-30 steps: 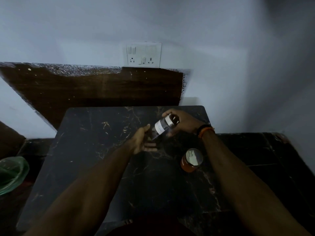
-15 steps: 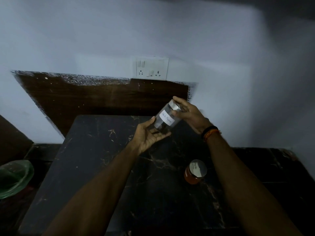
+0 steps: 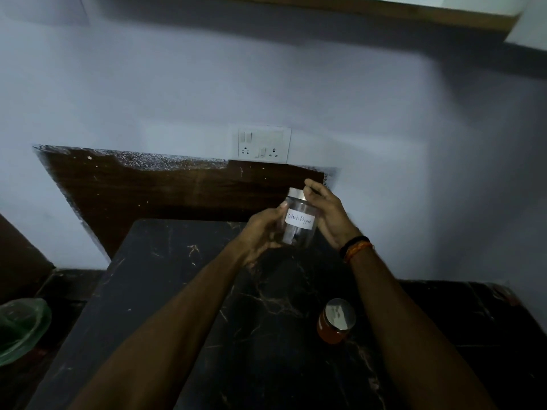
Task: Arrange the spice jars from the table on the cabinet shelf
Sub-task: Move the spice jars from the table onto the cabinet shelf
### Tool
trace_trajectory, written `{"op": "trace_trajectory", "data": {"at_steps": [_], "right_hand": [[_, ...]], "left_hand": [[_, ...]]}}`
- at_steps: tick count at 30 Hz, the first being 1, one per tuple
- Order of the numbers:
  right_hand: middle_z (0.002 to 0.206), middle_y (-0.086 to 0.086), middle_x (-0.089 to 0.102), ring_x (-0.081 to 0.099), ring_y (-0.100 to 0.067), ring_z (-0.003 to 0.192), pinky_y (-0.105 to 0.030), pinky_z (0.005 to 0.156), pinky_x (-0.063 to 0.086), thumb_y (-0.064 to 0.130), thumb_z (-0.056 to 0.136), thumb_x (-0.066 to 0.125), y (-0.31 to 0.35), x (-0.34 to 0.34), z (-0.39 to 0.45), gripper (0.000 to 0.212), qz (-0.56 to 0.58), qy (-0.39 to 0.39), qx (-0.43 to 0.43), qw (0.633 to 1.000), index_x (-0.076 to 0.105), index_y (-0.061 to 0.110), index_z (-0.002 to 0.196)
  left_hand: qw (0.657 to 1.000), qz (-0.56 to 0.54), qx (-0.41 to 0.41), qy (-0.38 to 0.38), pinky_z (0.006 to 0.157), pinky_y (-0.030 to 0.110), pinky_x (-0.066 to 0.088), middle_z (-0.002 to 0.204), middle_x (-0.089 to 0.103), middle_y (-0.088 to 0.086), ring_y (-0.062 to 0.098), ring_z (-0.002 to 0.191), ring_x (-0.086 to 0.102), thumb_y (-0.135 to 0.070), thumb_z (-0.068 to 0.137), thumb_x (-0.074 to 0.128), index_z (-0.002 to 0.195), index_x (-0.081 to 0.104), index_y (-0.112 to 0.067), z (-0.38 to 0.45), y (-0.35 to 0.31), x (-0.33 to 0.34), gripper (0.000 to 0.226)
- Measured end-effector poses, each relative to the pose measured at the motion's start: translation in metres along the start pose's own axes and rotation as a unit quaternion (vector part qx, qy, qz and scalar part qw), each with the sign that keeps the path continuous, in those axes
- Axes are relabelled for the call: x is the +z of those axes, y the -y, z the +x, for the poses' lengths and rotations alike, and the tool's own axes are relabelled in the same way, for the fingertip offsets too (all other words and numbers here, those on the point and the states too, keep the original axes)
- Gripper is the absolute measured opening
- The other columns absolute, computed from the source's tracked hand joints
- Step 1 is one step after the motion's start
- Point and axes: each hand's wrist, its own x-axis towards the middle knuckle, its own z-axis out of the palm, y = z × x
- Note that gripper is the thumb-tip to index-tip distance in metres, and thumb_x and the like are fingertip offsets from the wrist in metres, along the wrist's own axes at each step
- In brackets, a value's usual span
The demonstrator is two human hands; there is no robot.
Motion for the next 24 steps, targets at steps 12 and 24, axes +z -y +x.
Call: {"op": "trace_trajectory", "data": {"at_steps": [12, 24], "right_hand": [[0.158, -0.005, 0.035, 0.039, -0.023, 0.142, -0.048, 0.118, 0.034, 0.062, 0.078, 0.062, 0.037, 0.007, -0.006, 0.092, -0.023, 0.03, -0.025, 0.999, 0.027, 0.025, 0.155], [0.135, -0.005, 0.061, 0.065, -0.017, 0.116, -0.029, 0.087, 0.057, 0.059, 0.093, 0.038, 0.1, 0.009, 0.002, 0.066, 0.032, -0.021, -0.1, 0.994, 0.045, 0.019, 0.146]], "left_hand": [[0.982, 0.175, 0.062, 0.013, 0.081, 0.04, 0.061, 0.111, 0.074, 0.012, 0.026, 0.102, 0.073, -0.031, 0.082, 0.079, 0.115, 0.065, -0.001, 0.017, -0.079, 0.024, 0.047], [0.964, 0.231, 0.13, 0.018, 0.079, 0.037, 0.056, 0.105, 0.077, 0.003, 0.022, 0.1, 0.073, -0.035, 0.071, 0.083, 0.106, 0.074, -0.018, 0.027, -0.145, 0.06, 0.04]]}}
